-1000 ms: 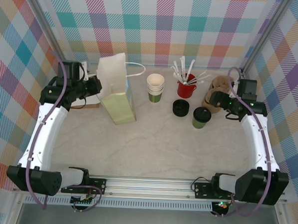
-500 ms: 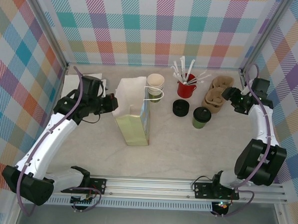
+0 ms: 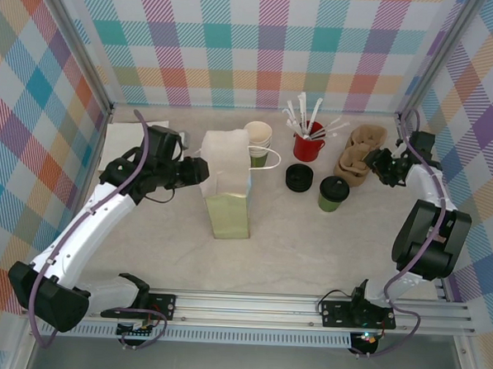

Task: Pack the takeout coffee

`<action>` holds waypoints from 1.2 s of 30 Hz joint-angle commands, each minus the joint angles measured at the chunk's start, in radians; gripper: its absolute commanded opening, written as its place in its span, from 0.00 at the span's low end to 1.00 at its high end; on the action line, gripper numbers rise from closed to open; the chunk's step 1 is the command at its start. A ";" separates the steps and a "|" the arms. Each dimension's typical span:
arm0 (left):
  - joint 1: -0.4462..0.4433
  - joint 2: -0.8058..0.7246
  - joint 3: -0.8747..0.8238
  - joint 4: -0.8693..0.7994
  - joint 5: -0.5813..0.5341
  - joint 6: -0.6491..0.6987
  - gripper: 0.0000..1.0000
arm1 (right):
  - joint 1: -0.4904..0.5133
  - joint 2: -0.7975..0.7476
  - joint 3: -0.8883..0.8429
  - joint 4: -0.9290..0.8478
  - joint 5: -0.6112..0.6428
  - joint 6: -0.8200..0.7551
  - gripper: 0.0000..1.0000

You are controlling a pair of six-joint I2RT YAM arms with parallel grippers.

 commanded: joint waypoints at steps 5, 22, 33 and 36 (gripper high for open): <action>-0.011 -0.020 0.068 -0.027 -0.044 0.015 0.55 | -0.007 0.039 0.050 0.057 -0.036 -0.004 0.32; -0.010 -0.092 0.134 -0.047 -0.093 0.025 0.68 | -0.009 -0.136 -0.017 0.083 -0.058 -0.007 0.02; -0.012 -0.135 0.126 0.108 0.052 -0.026 0.69 | -0.002 -0.466 -0.138 0.103 -0.235 0.148 0.02; -0.012 -0.133 0.120 0.159 0.104 -0.048 0.72 | 0.019 -0.539 -0.145 0.105 -0.286 0.190 0.03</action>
